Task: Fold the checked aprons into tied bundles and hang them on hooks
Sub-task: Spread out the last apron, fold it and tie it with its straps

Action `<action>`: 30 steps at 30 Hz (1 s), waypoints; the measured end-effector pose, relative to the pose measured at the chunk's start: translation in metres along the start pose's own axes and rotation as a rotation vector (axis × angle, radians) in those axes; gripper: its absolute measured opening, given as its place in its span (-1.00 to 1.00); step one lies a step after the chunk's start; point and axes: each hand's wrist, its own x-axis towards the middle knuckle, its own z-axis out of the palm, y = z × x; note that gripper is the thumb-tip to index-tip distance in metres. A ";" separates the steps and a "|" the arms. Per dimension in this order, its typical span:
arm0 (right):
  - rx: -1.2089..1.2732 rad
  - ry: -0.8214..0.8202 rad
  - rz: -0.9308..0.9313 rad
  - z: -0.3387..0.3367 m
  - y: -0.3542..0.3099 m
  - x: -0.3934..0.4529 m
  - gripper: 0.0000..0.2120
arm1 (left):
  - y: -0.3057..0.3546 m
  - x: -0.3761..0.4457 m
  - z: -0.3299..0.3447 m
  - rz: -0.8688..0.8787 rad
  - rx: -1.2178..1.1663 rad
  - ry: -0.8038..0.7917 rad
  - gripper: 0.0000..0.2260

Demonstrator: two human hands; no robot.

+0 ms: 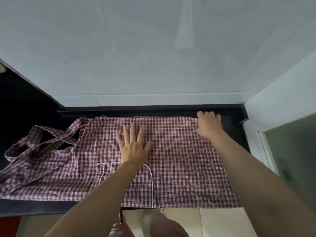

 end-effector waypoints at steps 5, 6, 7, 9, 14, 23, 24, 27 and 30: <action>0.080 -0.058 -0.024 -0.019 0.001 0.007 -0.80 | -0.011 0.000 0.016 -0.001 -0.025 0.034 -0.34; 0.080 0.037 0.033 -0.020 0.004 0.007 -0.81 | -0.012 0.001 0.018 0.011 -0.023 0.042 -0.34; 0.057 0.161 0.120 -0.019 0.007 0.006 -0.82 | -0.014 0.001 0.019 0.020 -0.008 0.042 -0.35; -0.027 0.330 0.306 -0.011 0.006 0.002 -0.77 | -0.016 0.002 0.022 0.022 0.033 0.023 -0.35; 0.028 0.531 0.045 0.021 -0.055 -0.027 -0.55 | -0.014 0.005 0.018 0.010 0.090 -0.025 -0.30; 0.198 0.173 -0.288 0.097 -0.113 -0.081 -0.44 | -0.027 0.007 0.013 -0.088 0.072 -0.044 -0.18; 0.167 0.203 -0.209 0.100 -0.092 -0.077 -0.44 | -0.030 0.007 0.013 -0.088 0.070 -0.043 -0.17; 0.191 0.256 0.141 0.099 -0.031 -0.068 -0.41 | -0.030 0.005 0.012 -0.076 0.036 -0.044 -0.26; 0.243 0.251 0.367 0.088 -0.004 -0.065 -0.39 | -0.024 0.006 0.002 -0.103 -0.033 0.029 -0.45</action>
